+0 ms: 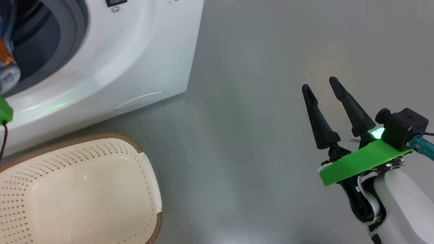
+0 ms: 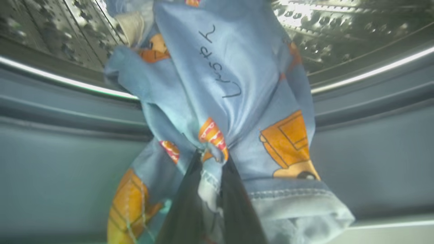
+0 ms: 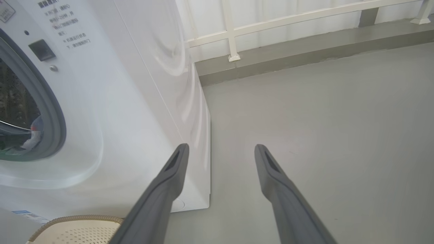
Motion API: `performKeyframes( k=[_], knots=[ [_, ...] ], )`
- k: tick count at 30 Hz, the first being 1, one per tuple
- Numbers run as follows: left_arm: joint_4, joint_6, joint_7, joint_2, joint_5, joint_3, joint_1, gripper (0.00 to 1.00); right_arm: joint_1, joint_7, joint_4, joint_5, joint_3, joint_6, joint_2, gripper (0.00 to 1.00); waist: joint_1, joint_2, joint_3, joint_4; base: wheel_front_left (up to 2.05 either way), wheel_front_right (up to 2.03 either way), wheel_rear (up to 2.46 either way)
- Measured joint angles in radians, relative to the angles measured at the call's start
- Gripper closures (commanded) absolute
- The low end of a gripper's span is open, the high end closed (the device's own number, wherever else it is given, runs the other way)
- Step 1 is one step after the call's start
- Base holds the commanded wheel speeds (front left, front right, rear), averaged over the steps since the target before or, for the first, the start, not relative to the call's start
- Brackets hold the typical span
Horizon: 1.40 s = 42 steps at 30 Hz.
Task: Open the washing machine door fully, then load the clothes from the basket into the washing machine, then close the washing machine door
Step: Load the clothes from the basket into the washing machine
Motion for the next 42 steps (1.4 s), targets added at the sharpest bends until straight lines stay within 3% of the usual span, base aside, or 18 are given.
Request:
performKeyframes(
  k=[7, 13, 24, 30, 32, 42],
  knots=[
    [-0.051, 0.000, -0.131, 0.020, -0.001, -0.011, -0.049, 1.00, -0.001, 0.000, -0.005, 0.008, 0.021, 0.000, 0.000, 0.00, 0.0000, 0.0000, 0.020, -0.006, 0.00, 0.00, 0.00],
    [-0.074, 0.000, -0.193, 0.077, -0.002, -0.019, -0.127, 1.00, -0.001, 0.000, -0.027, 0.018, 0.026, 0.000, 0.002, 0.00, 0.0000, 0.0000, 0.060, -0.031, 0.00, 0.00, 0.00],
    [-0.063, 0.000, -0.220, 0.164, 0.009, -0.048, -0.288, 1.00, 0.000, 0.000, -0.077, 0.048, 0.041, 0.000, 0.008, 0.00, 0.0000, 0.0000, 0.155, -0.106, 0.00, 0.00, 0.00],
    [-0.053, 0.000, -0.227, 0.178, 0.009, -0.070, -0.319, 1.00, 0.001, 0.000, -0.087, 0.063, 0.044, 0.000, 0.010, 0.00, 0.0000, 0.0000, 0.195, -0.141, 0.00, 0.00, 0.00],
    [-0.052, 0.000, -0.227, 0.177, 0.009, -0.080, -0.326, 0.00, 0.001, 0.000, -0.090, 0.063, 0.039, 0.000, 0.011, 0.00, 0.0000, 0.0000, 0.205, -0.146, 0.00, 0.00, 0.00],
    [-0.071, 0.000, -0.260, 0.142, -0.052, -0.123, -0.293, 0.00, -0.001, 0.000, -0.082, 0.061, 0.029, 0.000, 0.011, 0.00, 0.0000, -0.0001, 0.177, -0.118, 0.00, 0.00, 0.00]
  ],
)
